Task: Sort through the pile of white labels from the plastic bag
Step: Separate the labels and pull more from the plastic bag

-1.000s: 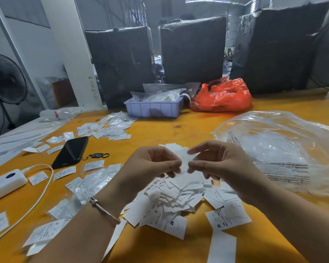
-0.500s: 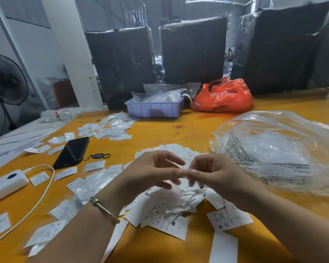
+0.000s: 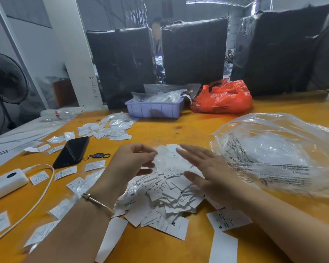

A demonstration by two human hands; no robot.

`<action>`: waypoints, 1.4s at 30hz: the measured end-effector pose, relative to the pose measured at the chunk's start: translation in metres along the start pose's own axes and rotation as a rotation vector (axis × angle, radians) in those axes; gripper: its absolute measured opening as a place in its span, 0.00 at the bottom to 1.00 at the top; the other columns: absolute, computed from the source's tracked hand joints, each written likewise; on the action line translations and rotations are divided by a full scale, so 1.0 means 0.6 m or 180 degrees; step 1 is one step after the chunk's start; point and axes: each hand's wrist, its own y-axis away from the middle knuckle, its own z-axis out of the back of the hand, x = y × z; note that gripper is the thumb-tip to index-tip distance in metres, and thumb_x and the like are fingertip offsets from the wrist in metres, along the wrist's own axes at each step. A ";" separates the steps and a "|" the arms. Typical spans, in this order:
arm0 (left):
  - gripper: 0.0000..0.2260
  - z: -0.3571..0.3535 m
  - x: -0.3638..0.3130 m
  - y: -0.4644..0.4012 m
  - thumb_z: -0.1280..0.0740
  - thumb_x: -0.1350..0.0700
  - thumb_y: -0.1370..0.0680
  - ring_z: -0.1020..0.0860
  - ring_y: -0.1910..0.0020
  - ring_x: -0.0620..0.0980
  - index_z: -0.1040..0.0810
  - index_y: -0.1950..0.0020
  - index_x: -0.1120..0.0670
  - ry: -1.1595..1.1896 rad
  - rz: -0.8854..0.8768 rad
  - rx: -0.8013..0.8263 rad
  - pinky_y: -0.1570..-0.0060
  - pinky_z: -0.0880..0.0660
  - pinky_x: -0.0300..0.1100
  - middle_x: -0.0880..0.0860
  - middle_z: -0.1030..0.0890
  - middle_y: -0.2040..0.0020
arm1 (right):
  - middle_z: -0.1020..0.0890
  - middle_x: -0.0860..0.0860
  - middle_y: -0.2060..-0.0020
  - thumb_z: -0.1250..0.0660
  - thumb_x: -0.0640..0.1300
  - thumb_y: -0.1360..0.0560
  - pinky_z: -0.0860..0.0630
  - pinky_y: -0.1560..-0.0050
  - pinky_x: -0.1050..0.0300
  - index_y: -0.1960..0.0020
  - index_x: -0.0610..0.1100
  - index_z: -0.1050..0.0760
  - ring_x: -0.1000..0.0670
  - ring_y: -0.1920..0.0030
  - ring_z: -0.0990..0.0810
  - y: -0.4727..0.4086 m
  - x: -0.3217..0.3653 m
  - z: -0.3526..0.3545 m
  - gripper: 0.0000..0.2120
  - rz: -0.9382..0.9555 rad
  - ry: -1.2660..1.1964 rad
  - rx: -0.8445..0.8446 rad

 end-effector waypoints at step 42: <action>0.04 -0.013 0.003 0.008 0.29 0.62 0.24 0.19 0.66 0.45 0.15 0.55 0.62 0.0047 -0.0157 0.0320 0.64 0.23 0.34 0.55 0.15 0.63 | 0.21 0.56 0.52 0.25 0.38 0.33 0.24 0.46 0.55 0.63 0.51 0.17 0.59 0.49 0.23 0.019 -0.003 0.020 0.07 -0.0285 -0.1647 -0.0298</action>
